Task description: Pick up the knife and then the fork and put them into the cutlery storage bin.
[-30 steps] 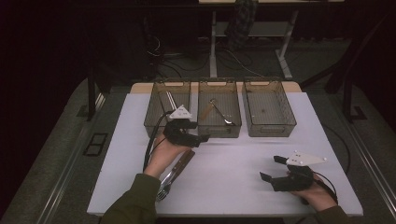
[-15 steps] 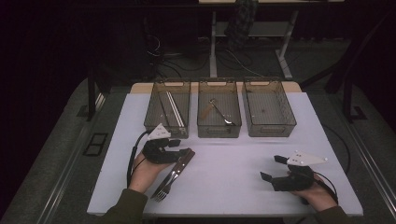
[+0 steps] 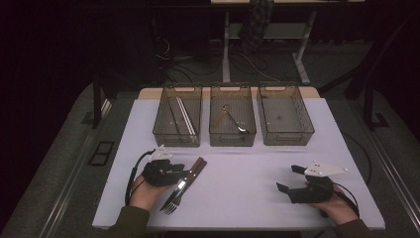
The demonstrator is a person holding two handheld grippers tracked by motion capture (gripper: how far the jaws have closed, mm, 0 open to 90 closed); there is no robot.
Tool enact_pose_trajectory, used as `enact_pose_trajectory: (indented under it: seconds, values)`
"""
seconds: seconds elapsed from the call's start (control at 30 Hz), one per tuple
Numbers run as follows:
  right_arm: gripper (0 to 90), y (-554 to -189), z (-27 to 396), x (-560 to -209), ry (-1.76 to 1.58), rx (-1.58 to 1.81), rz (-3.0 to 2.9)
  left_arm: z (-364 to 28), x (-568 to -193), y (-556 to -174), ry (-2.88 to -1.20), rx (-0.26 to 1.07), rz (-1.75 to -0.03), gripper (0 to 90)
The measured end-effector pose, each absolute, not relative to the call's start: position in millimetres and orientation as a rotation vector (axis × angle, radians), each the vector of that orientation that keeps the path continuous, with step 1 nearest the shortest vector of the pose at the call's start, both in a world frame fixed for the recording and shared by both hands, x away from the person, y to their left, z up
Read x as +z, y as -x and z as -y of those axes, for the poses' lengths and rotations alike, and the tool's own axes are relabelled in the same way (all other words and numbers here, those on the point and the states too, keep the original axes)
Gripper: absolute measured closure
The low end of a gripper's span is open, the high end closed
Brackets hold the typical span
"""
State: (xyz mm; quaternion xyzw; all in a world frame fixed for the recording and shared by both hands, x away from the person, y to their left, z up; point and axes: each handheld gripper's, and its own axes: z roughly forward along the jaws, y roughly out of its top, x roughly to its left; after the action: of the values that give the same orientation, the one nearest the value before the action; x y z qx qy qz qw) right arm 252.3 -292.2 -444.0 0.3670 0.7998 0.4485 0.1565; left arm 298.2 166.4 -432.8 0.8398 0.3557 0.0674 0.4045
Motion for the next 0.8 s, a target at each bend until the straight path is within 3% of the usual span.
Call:
enact_pose_trajectory:
  seconds: [0.43, 0.8]
  values:
    - [13.9, -252.3, 291.8, -444.5, -1.045, 1.275, -2.293, -161.6, -440.7, -298.1, -2.202, 0.161, -0.890, 70.2]
    - [13.9, -251.8, 292.3, -444.0, -1.047, 1.275, -2.290, -161.1, -442.9, -297.8, -2.246, 0.233, -0.913, 71.1]
